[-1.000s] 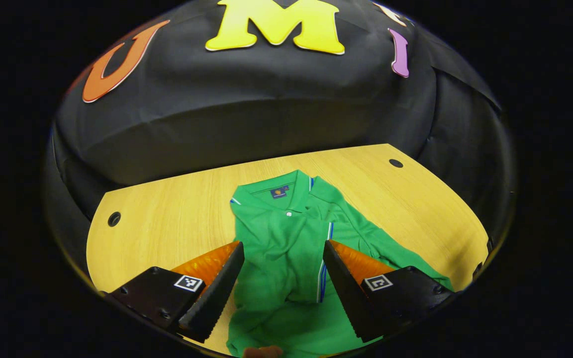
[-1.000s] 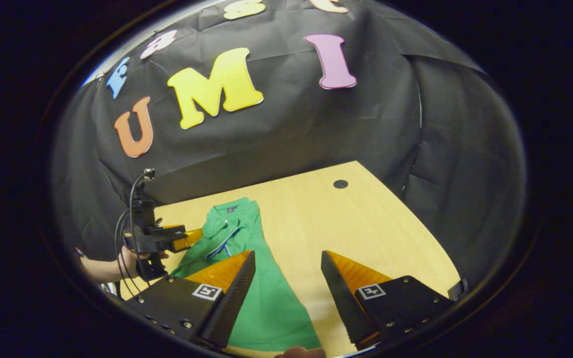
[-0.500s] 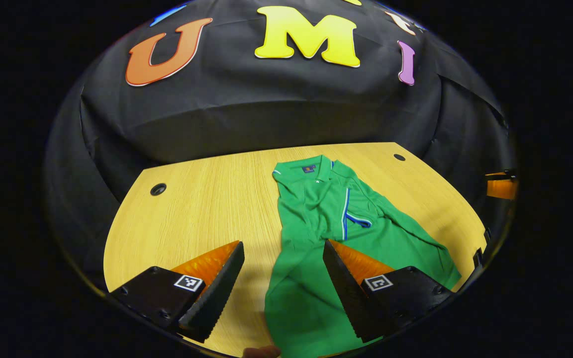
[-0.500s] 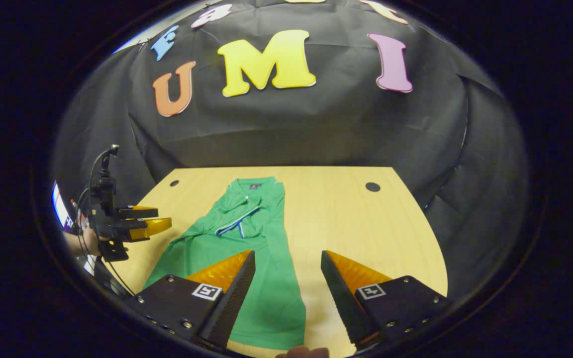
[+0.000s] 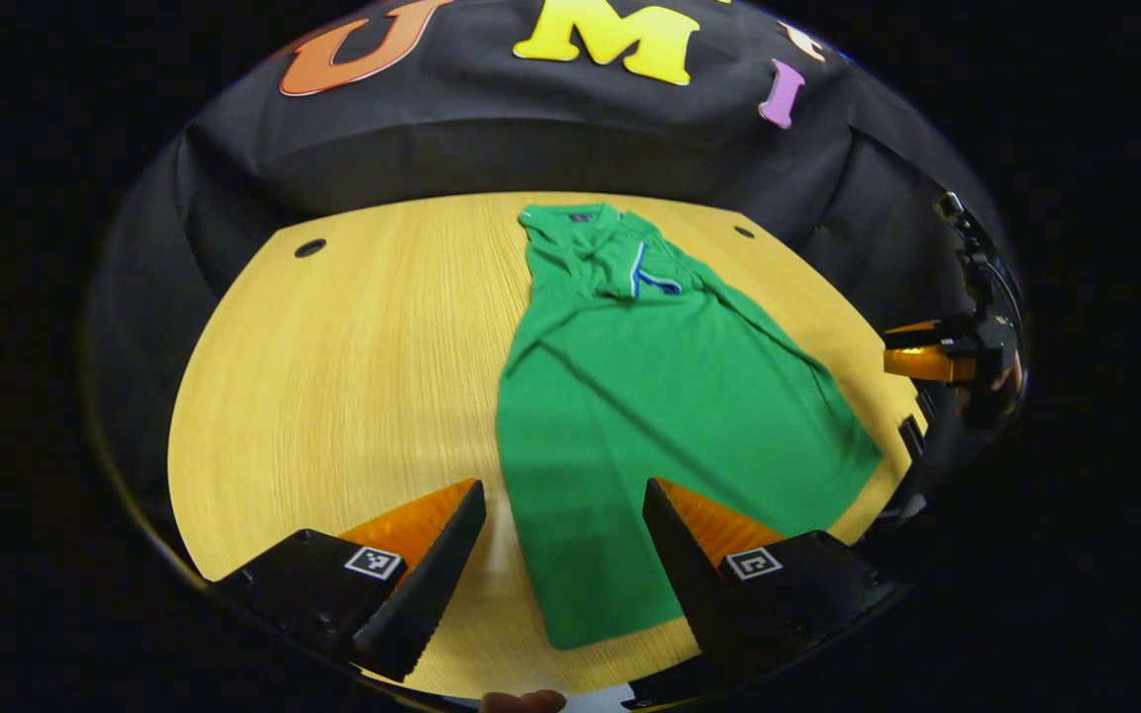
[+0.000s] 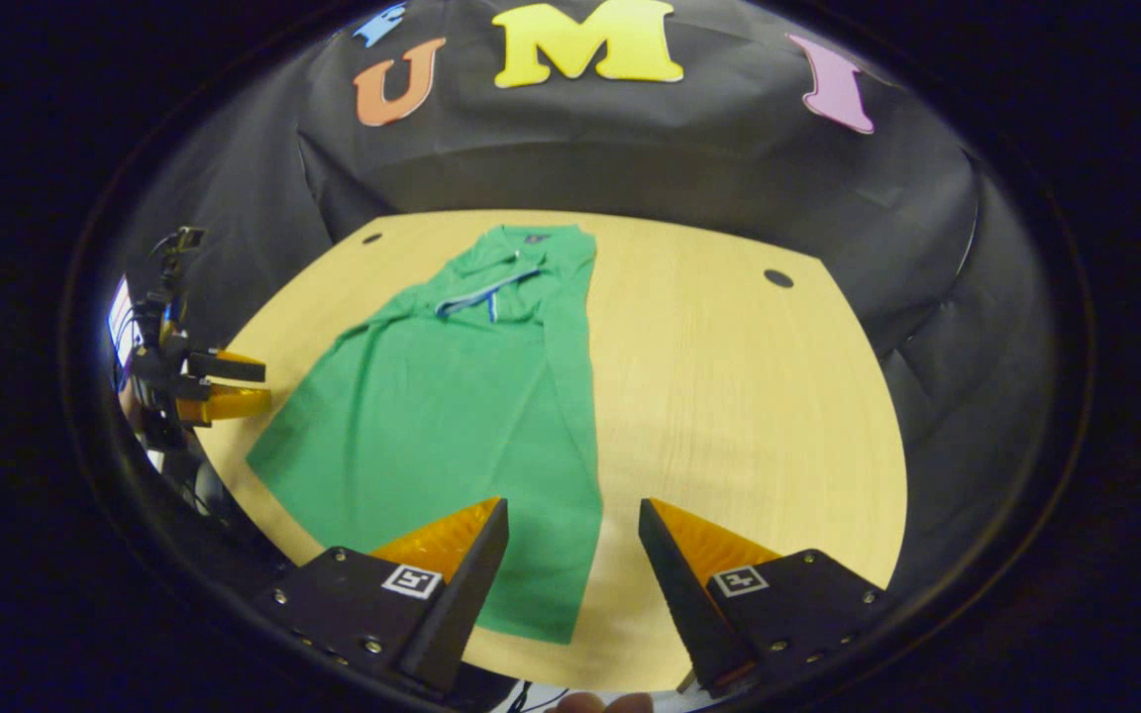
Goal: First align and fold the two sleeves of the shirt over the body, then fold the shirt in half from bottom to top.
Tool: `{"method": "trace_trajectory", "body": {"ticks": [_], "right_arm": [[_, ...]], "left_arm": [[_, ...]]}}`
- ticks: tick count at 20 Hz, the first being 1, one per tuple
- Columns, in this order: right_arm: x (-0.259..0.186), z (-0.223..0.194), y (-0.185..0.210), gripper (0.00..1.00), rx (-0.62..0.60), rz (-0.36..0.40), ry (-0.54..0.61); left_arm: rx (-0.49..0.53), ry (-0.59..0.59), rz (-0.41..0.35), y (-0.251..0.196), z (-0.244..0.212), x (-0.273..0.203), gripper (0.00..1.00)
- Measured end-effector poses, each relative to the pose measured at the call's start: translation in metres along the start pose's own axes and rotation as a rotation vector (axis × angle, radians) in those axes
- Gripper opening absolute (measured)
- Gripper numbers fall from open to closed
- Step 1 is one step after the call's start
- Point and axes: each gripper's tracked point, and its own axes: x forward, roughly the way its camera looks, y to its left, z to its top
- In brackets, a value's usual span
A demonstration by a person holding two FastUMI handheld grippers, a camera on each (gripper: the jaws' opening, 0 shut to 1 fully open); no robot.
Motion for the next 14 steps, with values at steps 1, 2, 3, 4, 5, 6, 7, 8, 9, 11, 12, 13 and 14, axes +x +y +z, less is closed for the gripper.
{"method": "trace_trajectory", "body": {"ticks": [1, 2, 3, 4, 5, 6, 7, 8, 9, 11, 12, 13, 14], "right_arm": [[0.003, -0.017, 0.002, 0.84, -0.003, 0.011, 0.039], [0.005, -0.031, 0.004, 0.84, -0.012, 0.02, 0.072], [0.005, -0.043, 0.005, 0.83, -0.027, 0.023, 0.097], [0.006, -0.054, 0.005, 0.83, -0.045, 0.02, 0.121], [0.006, -0.062, 0.003, 0.83, -0.057, 0.016, 0.134], [0.008, -0.068, 0.004, 0.83, -0.069, 0.02, 0.146], [0.01, -0.074, 0.005, 0.84, -0.079, 0.022, 0.16], [0.011, -0.078, 0.006, 0.83, -0.089, 0.026, 0.169], [0.012, -0.081, 0.009, 0.84, -0.097, 0.031, 0.175], [0.014, -0.085, 0.018, 0.83, -0.108, 0.048, 0.178], [0.016, -0.087, 0.022, 0.83, -0.117, 0.053, 0.182], [0.018, -0.09, 0.025, 0.83, -0.129, 0.054, 0.185], [0.021, -0.093, 0.028, 0.83, -0.147, 0.048, 0.192]], "left_arm": [[0.007, 0.027, -0.016, -0.006, -0.012, 0.0, 1.0], [0.02, 0.048, -0.022, -0.009, -0.022, 0.0, 1.0], [0.037, 0.064, -0.028, -0.012, -0.028, -0.001, 1.0], [0.053, 0.079, -0.03, -0.012, -0.033, -0.001, 1.0], [0.065, 0.096, -0.037, -0.011, -0.039, -0.004, 1.0], [0.078, 0.104, -0.041, -0.009, -0.04, -0.005, 1.0], [0.088, 0.116, -0.037, -0.007, -0.045, -0.005, 1.0], [0.092, 0.128, -0.033, -0.005, -0.046, -0.006, 1.0], [0.094, 0.126, -0.028, -0.005, -0.044, -0.008, 1.0], [0.095, 0.129, -0.023, -0.007, -0.045, -0.007, 1.0], [0.098, 0.131, -0.02, -0.007, -0.045, -0.007, 1.0], [0.107, 0.133, -0.018, -0.006, -0.045, -0.008, 1.0], [0.117, 0.135, -0.012, -0.005, -0.044, -0.008, 1.0]]}}
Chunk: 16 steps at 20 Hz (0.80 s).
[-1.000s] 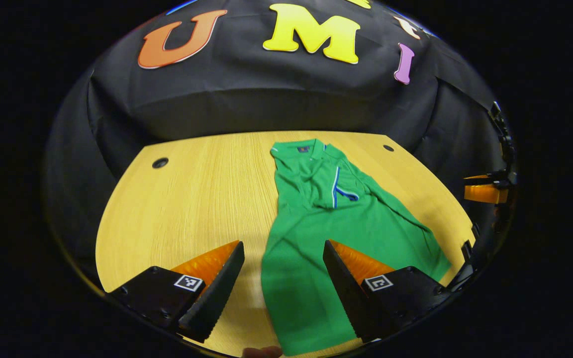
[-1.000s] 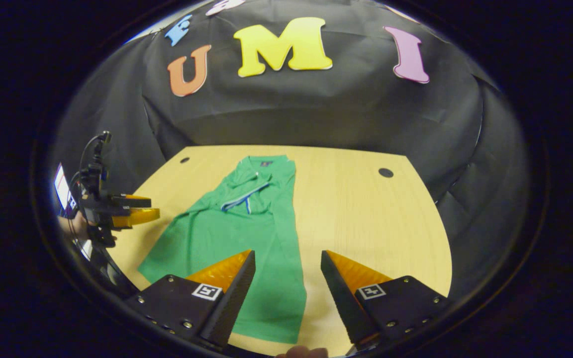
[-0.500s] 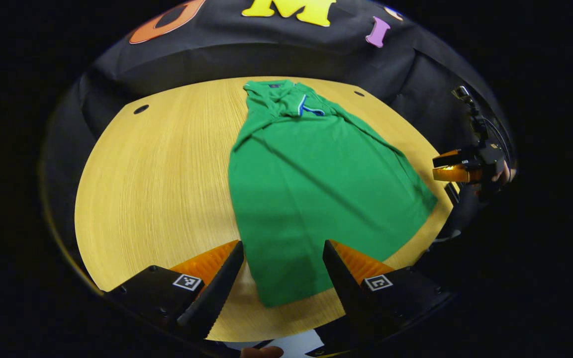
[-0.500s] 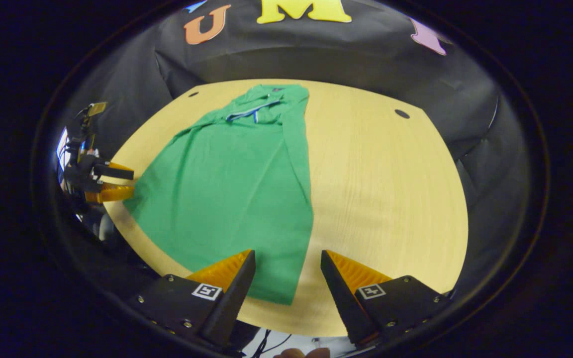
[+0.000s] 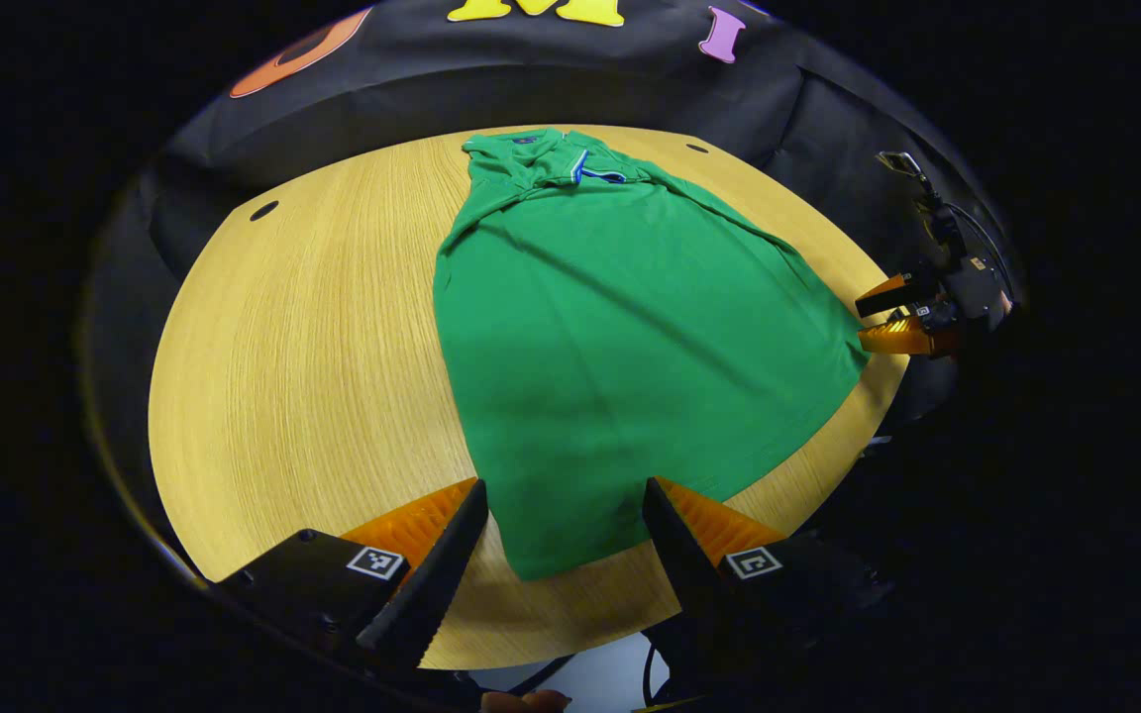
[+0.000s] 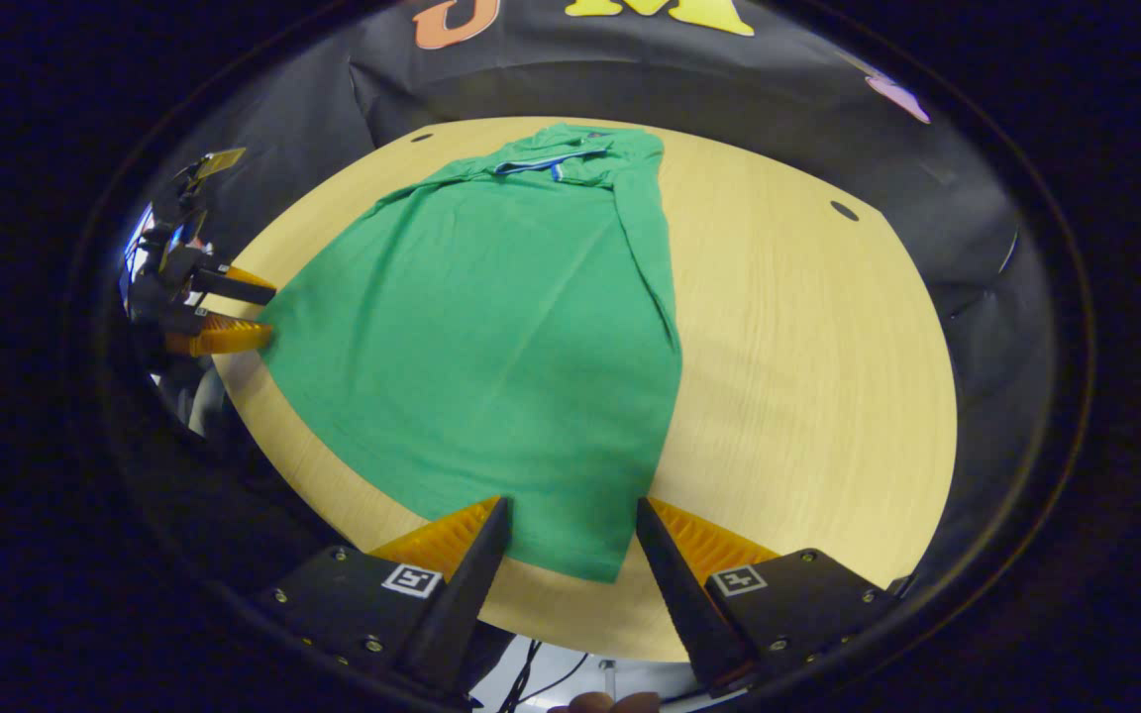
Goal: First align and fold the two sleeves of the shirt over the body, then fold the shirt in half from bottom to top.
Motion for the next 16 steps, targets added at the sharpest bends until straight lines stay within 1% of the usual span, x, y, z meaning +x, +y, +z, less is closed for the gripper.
{"method": "trace_trajectory", "body": {"ticks": [1, 2, 3, 4, 5, 6, 7, 9, 10, 11, 16], "right_arm": [[0.003, -0.003, 0.003, 0.83, -0.02, 0.0, 0.001], [0.005, 0.001, 0.006, 0.84, -0.034, 0.004, -0.024], [0.009, 0.008, 0.014, 0.89, -0.051, 0.022, -0.043], [0.014, 0.008, 0.026, 0.6, -0.082, 0.049, -0.04], [0.015, 0.009, 0.023, 0.31, -0.106, 0.034, -0.011], [0.01, 0.011, 0.022, 0.02, -0.11, 0.04, -0.003], [0.01, 0.01, 0.023, 0.02, -0.076, 0.055, -0.001], [0.007, 0.008, 0.024, 0.04, 0.028, 0.094, 0.003], [0.006, 0.006, 0.021, 0.01, 0.061, 0.097, 0.008], [0.004, 0.007, 0.019, 0.02, 0.079, 0.102, 0.007], [-0.009, 0.016, 0.017, 0.02, 0.094, 0.105, -0.023]], "left_arm": [[0.012, 0.0, 0.019, 0.002, 0.0, 0.0, 1.0], [0.05, -0.019, 0.063, 0.002, 0.003, 0.003, 1.0], [0.053, -0.074, 0.066, -0.004, 0.013, 0.009, 1.0], [0.049, -0.098, 0.103, -0.013, 0.02, 0.015, 1.0], [0.066, -0.091, 0.142, -0.016, 0.017, 0.016, 0.56], [0.058, -0.089, 0.12, -0.021, 0.018, 0.016, 0.11], [0.012, -0.085, 0.075, -0.026, 0.017, 0.015, 0.08], [-0.13, -0.064, -0.018, -0.026, 0.017, 0.015, 0.05], [-0.177, -0.053, -0.037, -0.024, 0.015, 0.012, 0.04], [-0.205, -0.045, -0.043, -0.021, 0.011, 0.01, 0.04], [-0.189, -0.068, -0.054, -0.025, 0.024, -0.007, 0.04]]}}
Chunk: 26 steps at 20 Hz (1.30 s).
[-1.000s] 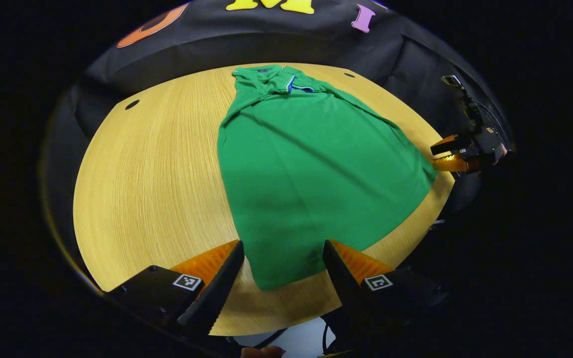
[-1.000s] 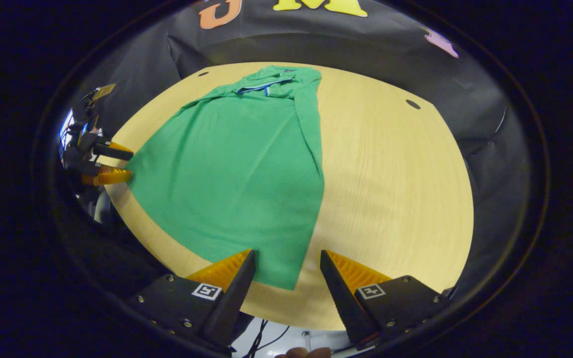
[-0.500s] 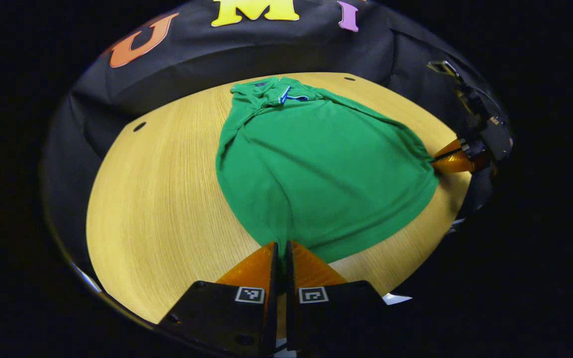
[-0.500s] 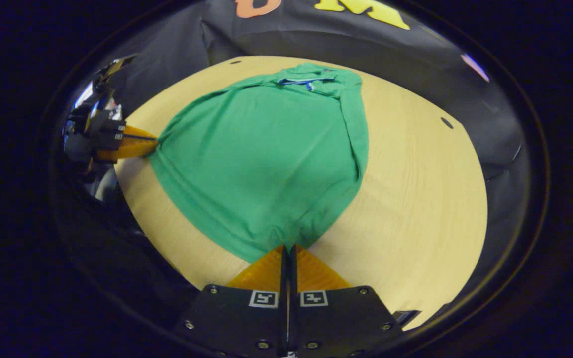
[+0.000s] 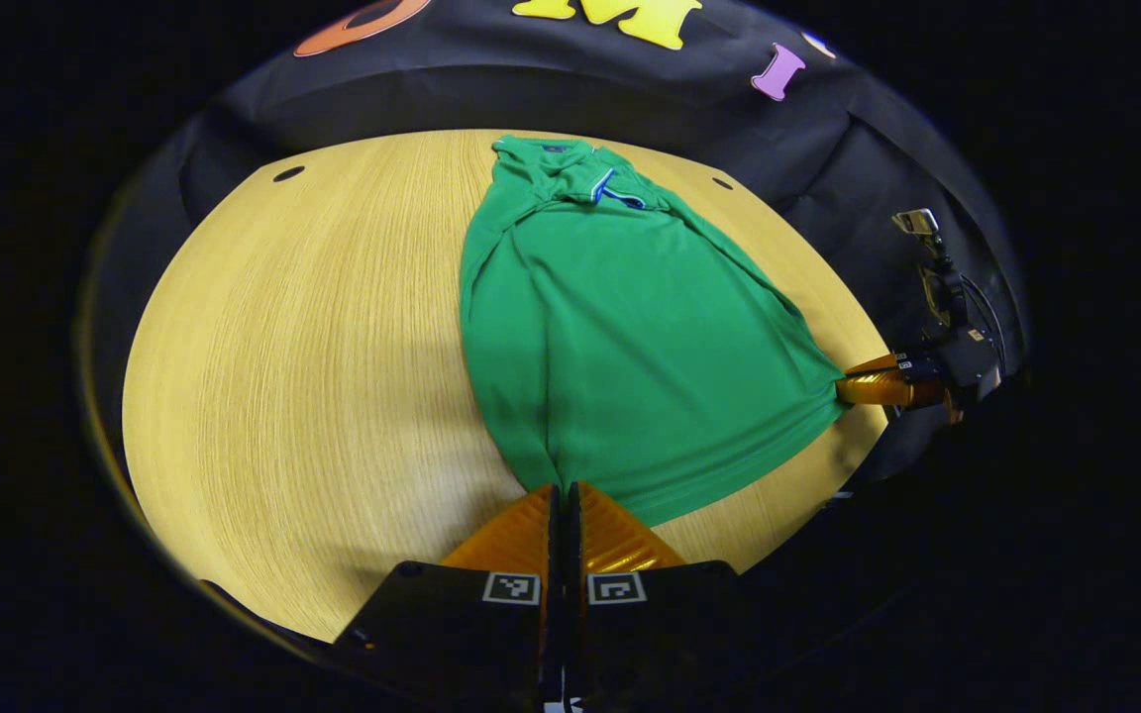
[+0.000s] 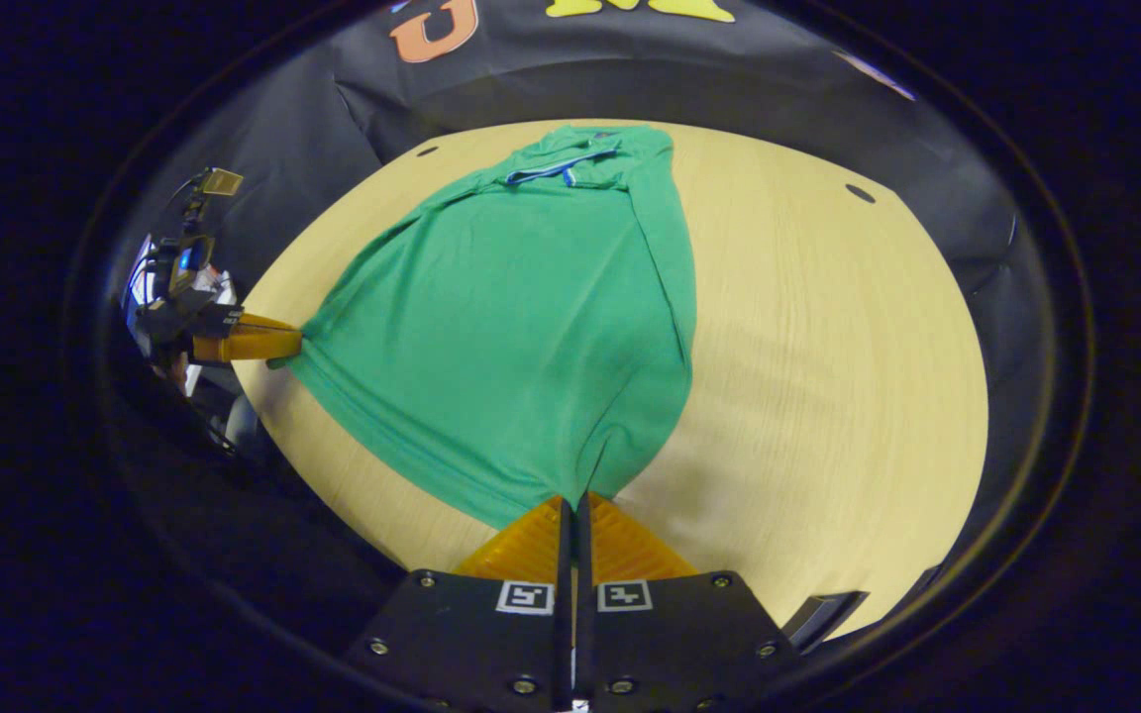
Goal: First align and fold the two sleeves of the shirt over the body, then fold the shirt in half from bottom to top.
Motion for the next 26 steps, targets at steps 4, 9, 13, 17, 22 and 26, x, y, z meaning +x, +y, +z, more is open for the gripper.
{"method": "trace_trajectory", "body": {"ticks": [4, 9, 13, 17, 22, 26], "right_arm": [[-0.007, 0.01, -0.001, 0.02, 0.043, 0.015, -0.021], [-0.02, 0.033, 0.002, 0.0, 0.104, 0.054, -0.074], [-0.033, 0.052, 0.002, 0.0, 0.092, 0.056, -0.116], [-0.051, 0.079, 0.002, 0.0, 0.078, 0.065, -0.17], [-0.067, 0.113, 0.003, 0.0, 0.069, 0.086, -0.226], [-0.076, 0.143, 0.001, 0.0, 0.06, 0.099, -0.27]], "left_arm": [[0.03, -0.023, -0.009, -0.001, 0.012, -0.006, 0.04], [0.057, -0.071, 0.005, -0.001, 0.035, -0.016, 0.04], [0.077, -0.109, 0.009, -0.006, 0.053, -0.027, 0.04], [0.091, -0.148, 0.008, -0.007, 0.078, -0.034, 0.04], [0.109, -0.173, 0.016, -0.005, 0.098, -0.045, 0.04], [0.1, -0.223, 0.012, -0.004, 0.128, -0.053, 0.04]]}}
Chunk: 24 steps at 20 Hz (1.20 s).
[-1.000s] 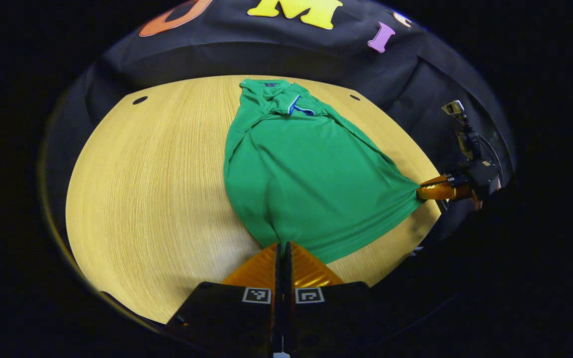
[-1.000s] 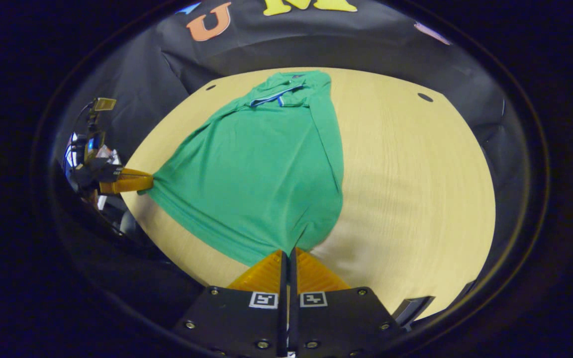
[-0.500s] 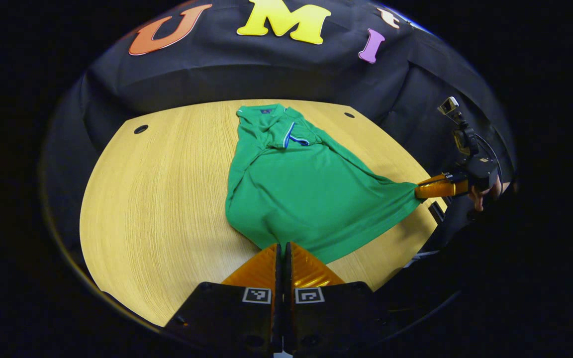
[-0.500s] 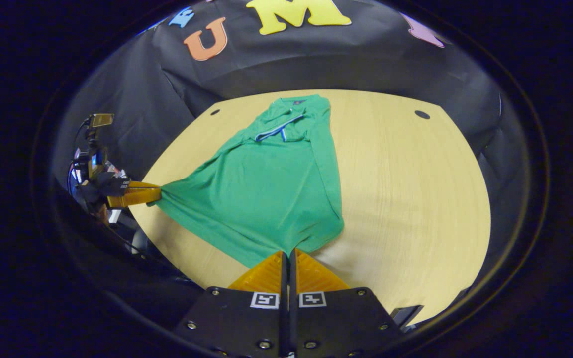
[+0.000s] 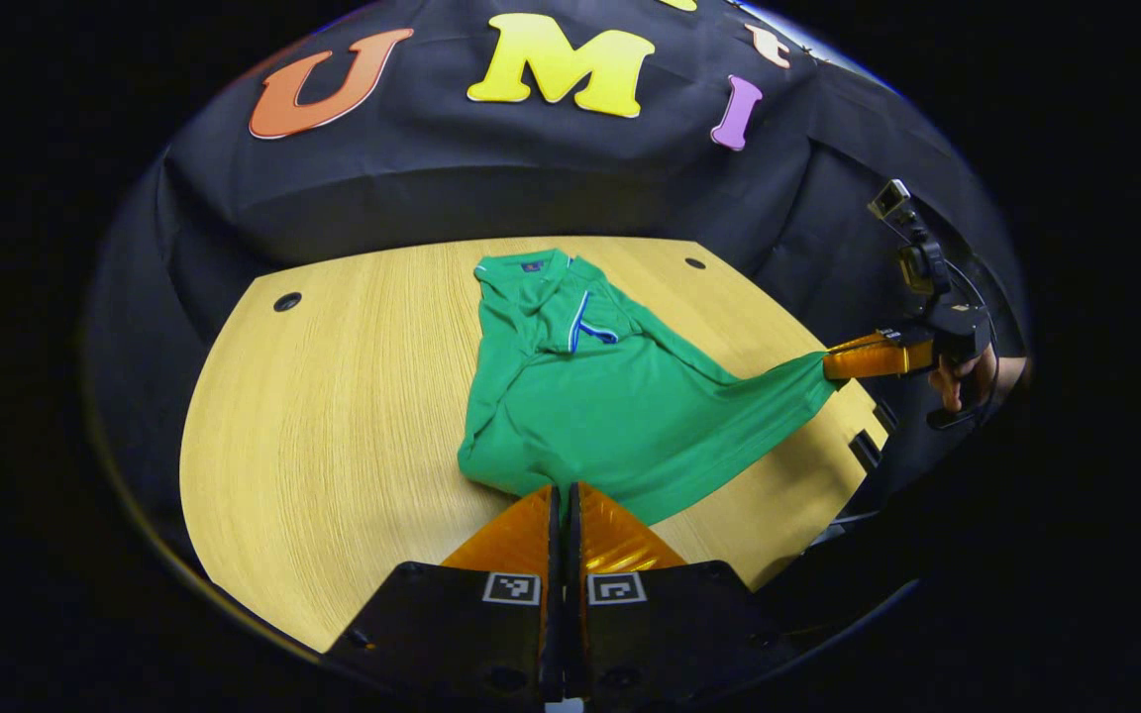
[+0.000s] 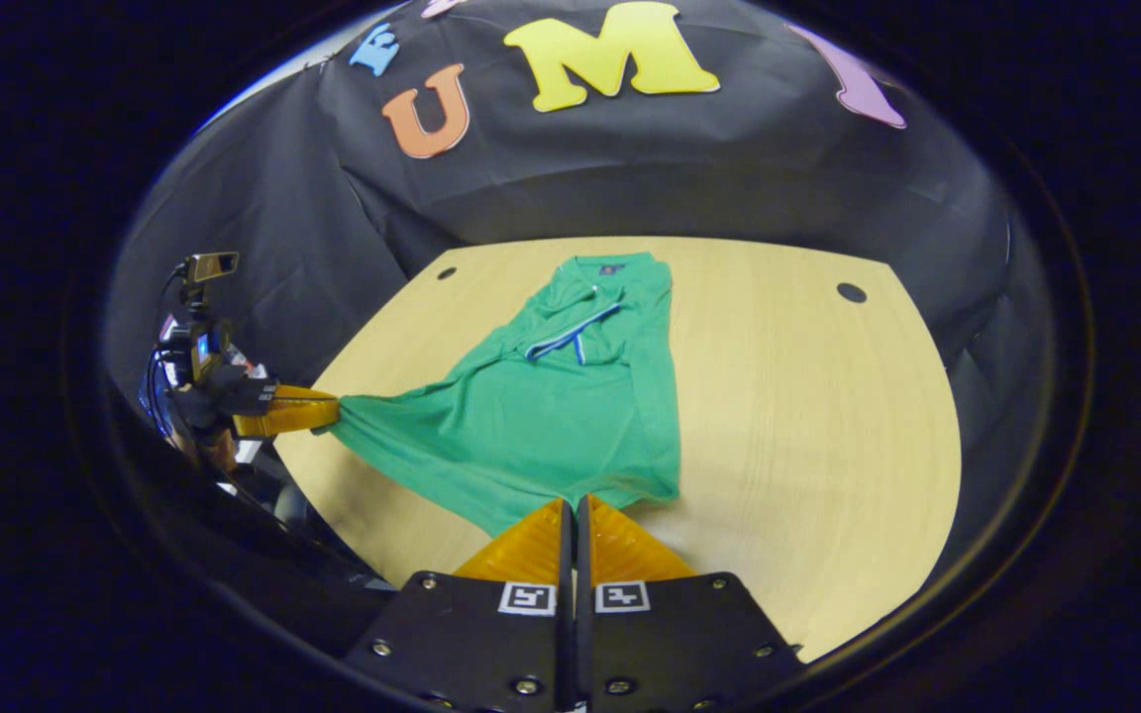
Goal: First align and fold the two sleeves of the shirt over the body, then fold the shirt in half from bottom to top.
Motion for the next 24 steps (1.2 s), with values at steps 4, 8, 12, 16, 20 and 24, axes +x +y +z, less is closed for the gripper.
{"method": "trace_trajectory", "body": {"ticks": [4, 8, 12, 16, 20, 24], "right_arm": [[-0.002, 0.031, -0.001, 0.01, 0.001, 0.007, -0.046], [0.0, 0.063, 0.0, 0.01, 0.013, 0.011, -0.094], [0.003, 0.092, -0.006, 0.01, 0.003, 0.004, -0.125], [0.005, 0.132, -0.015, 0.01, 0.018, -0.006, -0.175], [0.008, 0.176, -0.023, 0.01, -0.02, -0.02, -0.221], [0.017, 0.216, -0.029, 0.0, -0.023, -0.018, -0.259]], "left_arm": [[0.009, -0.048, -0.008, 0.004, 0.034, 0.001, 0.04], [0.04, -0.097, -0.019, -0.001, 0.069, 0.005, 0.04], [0.039, -0.145, -0.003, 0.01, 0.109, 0.013, 0.03], [0.041, -0.211, 0.002, 0.021, 0.156, 0.018, 0.03], [0.027, -0.266, 0.017, 0.035, 0.203, 0.022, 0.03], [-0.003, -0.276, 0.033, 0.049, 0.233, 0.033, 0.03]]}}
